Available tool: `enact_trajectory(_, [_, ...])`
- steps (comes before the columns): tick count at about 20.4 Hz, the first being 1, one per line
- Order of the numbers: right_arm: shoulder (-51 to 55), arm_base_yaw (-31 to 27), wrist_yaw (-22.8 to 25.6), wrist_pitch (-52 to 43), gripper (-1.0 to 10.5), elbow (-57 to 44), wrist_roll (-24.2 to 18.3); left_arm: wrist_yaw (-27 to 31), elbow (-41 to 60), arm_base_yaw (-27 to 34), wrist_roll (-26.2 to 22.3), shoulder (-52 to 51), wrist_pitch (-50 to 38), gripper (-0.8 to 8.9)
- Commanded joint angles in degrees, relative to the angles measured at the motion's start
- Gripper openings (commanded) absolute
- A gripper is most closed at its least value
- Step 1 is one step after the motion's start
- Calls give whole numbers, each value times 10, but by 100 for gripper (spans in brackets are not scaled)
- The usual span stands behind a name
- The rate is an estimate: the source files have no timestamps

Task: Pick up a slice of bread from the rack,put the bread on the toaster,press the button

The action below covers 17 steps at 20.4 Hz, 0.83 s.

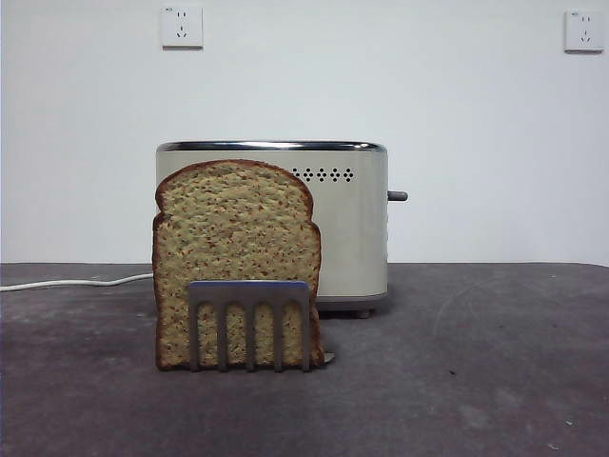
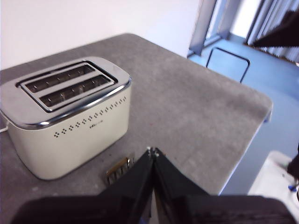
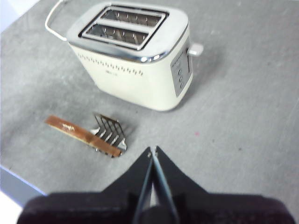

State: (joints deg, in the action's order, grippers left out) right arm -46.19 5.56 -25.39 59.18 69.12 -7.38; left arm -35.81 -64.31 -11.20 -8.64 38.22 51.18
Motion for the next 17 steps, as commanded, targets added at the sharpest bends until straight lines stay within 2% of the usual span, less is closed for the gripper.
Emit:
enact_trajectory(1, [-2, 5, -2, 0, -12, 1, -7, 2, 1, -7, -22, 10, 6, 1])
enact_trajectory(2, [-3, 6, -2, 0, -12, 1, -7, 3, 1, -9, -22, 15, 6, 41])
enact_trajectory(3, [-3, 6, -2, 0, -12, 1, -7, 3, 1, -11, -22, 17, 3, 176])
enact_trajectory(4, [-3, 6, -2, 0, -12, 1, -7, 8, 1, -16, -24, 19, -1, 408])
enact_trajectory(5, [-3, 6, -2, 0, -12, 1, -7, 17, 1, -22, -35, 20, -5, 598])
enact_trajectory(6, [-3, 6, -2, 0, -12, 1, -7, 23, 1, -31, -53, 27, -8, 625])
enact_trajectory(9, [-7, 6, -2, 0, -12, 1, -7, 37, 1, -73, -98, 54, -7, 625])
enact_trajectory(17, [-21, 6, -2, 1, -12, 1, -7, 236, 1, -263, -217, 208, -16, 624])
